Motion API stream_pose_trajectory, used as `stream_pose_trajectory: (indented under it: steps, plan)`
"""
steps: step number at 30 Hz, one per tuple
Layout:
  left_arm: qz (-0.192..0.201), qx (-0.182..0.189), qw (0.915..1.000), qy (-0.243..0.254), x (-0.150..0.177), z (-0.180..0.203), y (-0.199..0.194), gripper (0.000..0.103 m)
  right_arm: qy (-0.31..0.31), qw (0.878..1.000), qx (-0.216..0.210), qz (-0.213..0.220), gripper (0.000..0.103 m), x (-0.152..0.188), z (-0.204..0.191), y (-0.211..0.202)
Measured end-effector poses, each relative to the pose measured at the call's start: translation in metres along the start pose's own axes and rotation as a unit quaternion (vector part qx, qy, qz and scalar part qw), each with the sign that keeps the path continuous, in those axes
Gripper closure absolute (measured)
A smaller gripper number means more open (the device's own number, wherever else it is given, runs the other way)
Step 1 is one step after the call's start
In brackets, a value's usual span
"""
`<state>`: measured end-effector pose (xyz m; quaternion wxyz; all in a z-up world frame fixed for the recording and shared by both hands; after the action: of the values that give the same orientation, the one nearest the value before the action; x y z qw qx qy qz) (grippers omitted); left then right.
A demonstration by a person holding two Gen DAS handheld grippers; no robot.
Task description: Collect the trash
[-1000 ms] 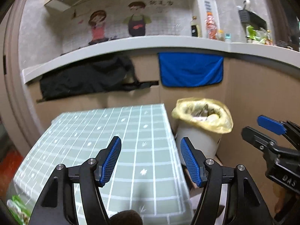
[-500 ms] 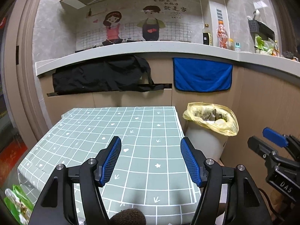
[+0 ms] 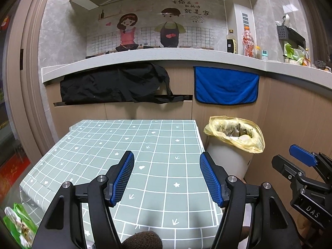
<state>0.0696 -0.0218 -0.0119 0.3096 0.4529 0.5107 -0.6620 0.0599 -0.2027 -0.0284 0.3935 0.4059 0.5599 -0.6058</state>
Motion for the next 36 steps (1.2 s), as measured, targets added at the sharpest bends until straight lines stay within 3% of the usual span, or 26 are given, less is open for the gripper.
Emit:
stream_pose_trajectory:
  steps: [36]
  plan:
    - [0.024, 0.009, 0.9996, 0.009, -0.007, 0.010, -0.014, 0.037, 0.014, 0.999, 0.026, 0.027, 0.046, -0.009, 0.008, -0.021]
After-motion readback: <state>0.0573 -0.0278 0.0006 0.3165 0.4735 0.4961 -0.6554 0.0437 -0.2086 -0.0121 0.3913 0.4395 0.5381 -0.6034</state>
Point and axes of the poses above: each gripper's, at about its wrist camera, not at the fingertips, and y roughly the way its jaws point, z to its right, x to its underside, the point moved 9 cm from there along y, roughly the way its jaws point, and after that the axes turned 12 degrees about x, right-handed, at the moved point
